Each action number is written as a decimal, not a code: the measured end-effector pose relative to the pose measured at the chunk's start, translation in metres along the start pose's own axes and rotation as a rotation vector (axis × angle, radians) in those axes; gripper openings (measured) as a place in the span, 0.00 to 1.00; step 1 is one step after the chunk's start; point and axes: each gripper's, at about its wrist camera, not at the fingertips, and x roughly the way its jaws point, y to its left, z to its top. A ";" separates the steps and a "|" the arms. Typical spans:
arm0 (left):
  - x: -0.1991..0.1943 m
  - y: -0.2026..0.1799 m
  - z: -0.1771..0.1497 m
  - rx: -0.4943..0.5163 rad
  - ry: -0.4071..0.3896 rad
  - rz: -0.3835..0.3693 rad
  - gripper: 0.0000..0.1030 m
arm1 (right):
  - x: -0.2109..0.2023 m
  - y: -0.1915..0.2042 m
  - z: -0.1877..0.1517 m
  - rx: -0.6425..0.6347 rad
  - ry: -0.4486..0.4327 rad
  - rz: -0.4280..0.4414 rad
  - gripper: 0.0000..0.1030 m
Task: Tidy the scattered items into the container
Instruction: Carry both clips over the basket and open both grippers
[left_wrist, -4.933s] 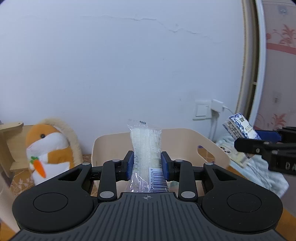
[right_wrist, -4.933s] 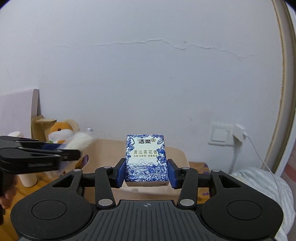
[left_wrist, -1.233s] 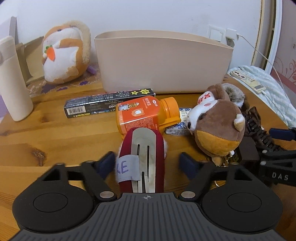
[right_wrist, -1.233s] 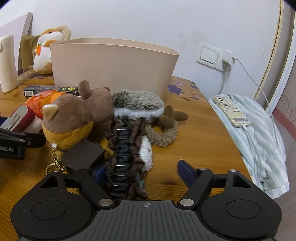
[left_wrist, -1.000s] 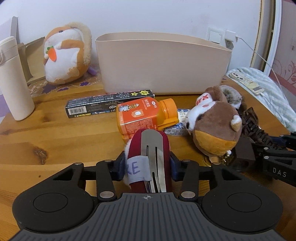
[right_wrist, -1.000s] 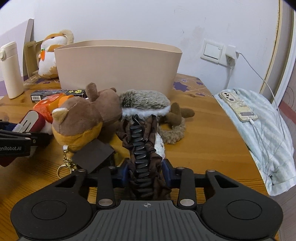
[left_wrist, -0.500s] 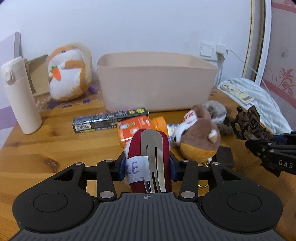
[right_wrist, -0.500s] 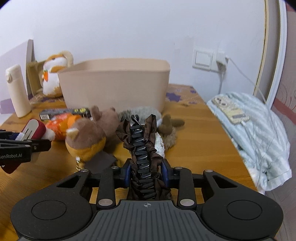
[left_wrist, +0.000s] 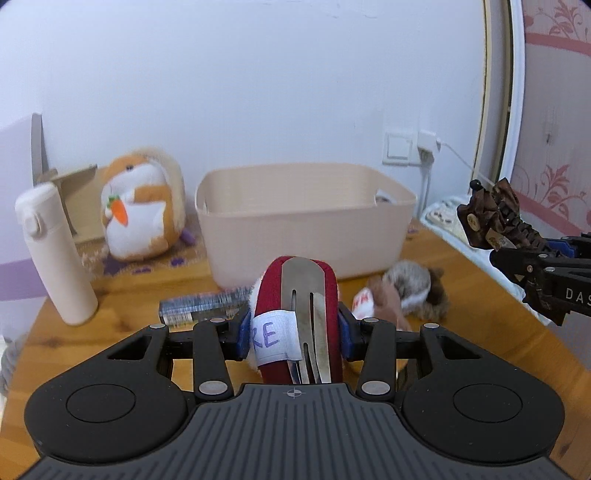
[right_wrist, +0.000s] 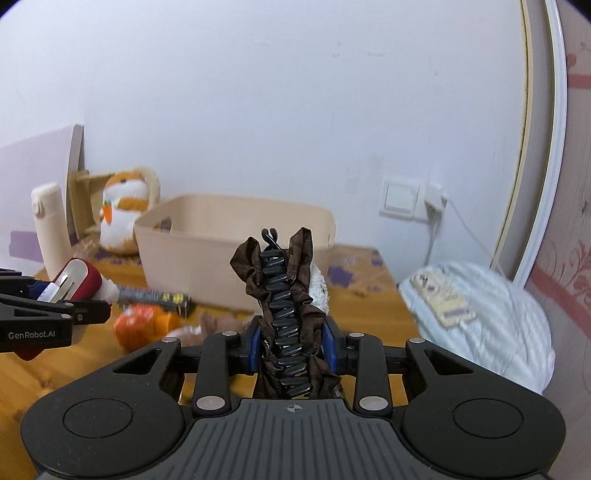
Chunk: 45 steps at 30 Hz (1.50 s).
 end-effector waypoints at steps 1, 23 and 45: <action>0.000 0.001 0.007 0.000 -0.005 0.001 0.43 | 0.000 -0.001 0.005 0.001 -0.009 0.003 0.29; 0.092 0.013 0.126 0.003 0.054 -0.016 0.44 | 0.088 -0.011 0.109 0.055 -0.035 0.037 0.29; 0.217 0.034 0.130 -0.088 0.316 0.030 0.44 | 0.216 0.013 0.113 0.082 0.199 0.050 0.29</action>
